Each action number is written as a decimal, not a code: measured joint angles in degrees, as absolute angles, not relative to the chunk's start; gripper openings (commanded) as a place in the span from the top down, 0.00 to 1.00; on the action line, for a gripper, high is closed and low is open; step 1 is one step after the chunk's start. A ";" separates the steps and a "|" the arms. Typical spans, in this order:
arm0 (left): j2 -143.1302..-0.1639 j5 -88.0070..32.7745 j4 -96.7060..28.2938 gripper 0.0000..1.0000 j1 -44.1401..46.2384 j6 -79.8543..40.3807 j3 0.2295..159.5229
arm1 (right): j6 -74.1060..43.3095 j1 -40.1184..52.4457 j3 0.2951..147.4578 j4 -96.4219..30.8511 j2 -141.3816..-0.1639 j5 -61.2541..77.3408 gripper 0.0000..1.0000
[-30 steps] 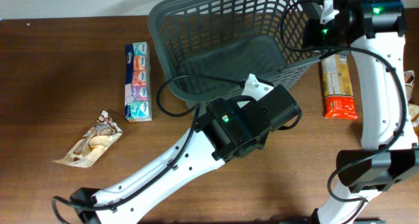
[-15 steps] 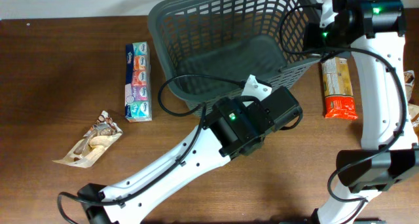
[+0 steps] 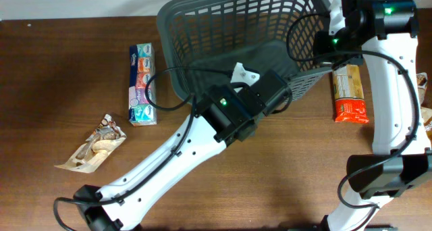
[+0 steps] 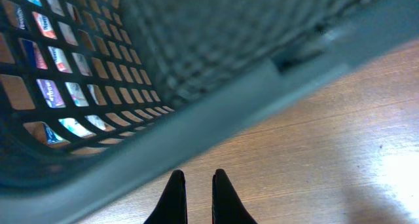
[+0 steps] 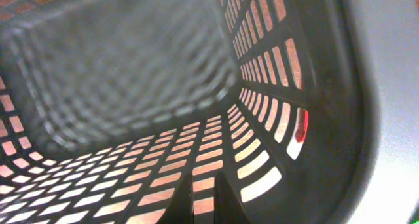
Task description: Pack container
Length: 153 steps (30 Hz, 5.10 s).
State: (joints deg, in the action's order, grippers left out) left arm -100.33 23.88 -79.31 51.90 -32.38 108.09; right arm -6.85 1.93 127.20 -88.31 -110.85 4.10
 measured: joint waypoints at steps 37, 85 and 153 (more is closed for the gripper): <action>-100.33 23.88 -78.22 0.98 41.06 -29.26 108.09 | -6.24 1.93 127.20 -93.19 -110.85 4.97 0.96; -67.29 29.43 -94.80 0.98 42.85 -26.57 107.79 | -14.17 -11.70 161.01 -84.16 -116.05 -3.55 0.96; -67.29 23.75 -96.51 0.98 42.85 -26.57 107.79 | -6.68 -12.08 149.32 -76.58 -131.81 16.38 0.96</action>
